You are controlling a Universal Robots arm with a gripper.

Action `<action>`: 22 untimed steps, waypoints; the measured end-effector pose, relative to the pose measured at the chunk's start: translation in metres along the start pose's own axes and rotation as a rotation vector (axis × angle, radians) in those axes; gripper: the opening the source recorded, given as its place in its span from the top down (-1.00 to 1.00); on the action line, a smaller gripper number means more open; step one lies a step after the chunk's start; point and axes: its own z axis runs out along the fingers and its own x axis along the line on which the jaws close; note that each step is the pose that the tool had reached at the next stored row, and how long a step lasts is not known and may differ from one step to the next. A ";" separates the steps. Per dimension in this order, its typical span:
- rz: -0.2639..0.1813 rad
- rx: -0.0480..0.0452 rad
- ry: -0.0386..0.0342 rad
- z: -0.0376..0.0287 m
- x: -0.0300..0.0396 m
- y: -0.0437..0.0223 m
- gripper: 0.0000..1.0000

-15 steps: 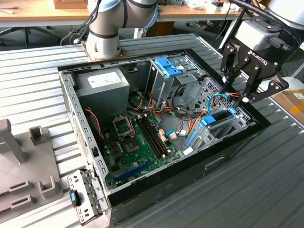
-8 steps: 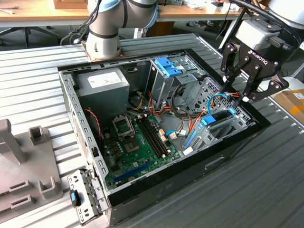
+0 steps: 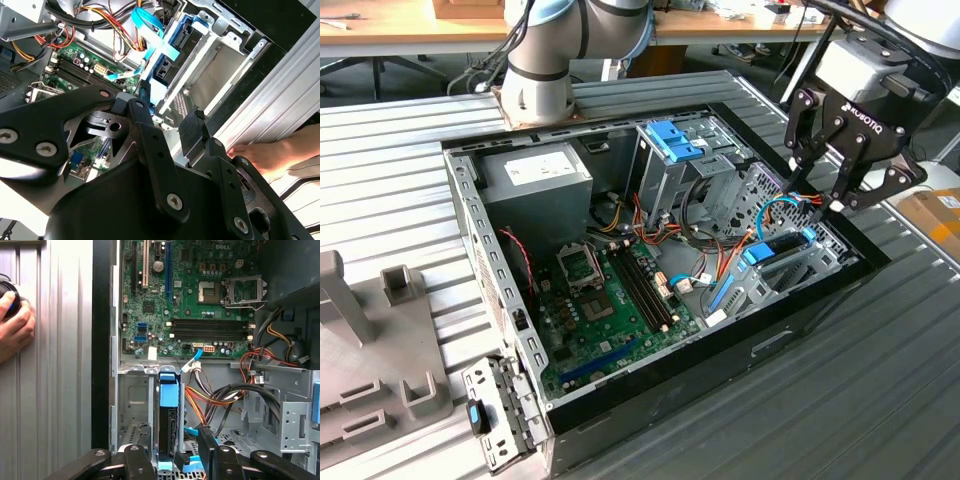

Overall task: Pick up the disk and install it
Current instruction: 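Insert the first disk wire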

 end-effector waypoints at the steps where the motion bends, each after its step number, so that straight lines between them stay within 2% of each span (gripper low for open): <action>1: 0.000 0.0000 0.0000 0.0000 -0.0005 -0.0007 0.00; 4: 0.000 0.0000 0.0000 0.0001 -0.0039 -0.0061 0.00; 10: 0.000 0.0000 0.0000 0.0007 -0.0138 -0.0310 0.00; 13: 0.000 0.0000 -0.0001 0.0009 -0.0163 -0.0407 0.00; 16: 0.000 0.0000 0.0001 0.0011 -0.0174 -0.0464 0.00; 20: 0.000 0.0000 0.0001 0.0017 -0.0184 -0.0651 0.00; 22: 0.000 0.0000 0.0001 0.0017 -0.0185 -0.0678 0.00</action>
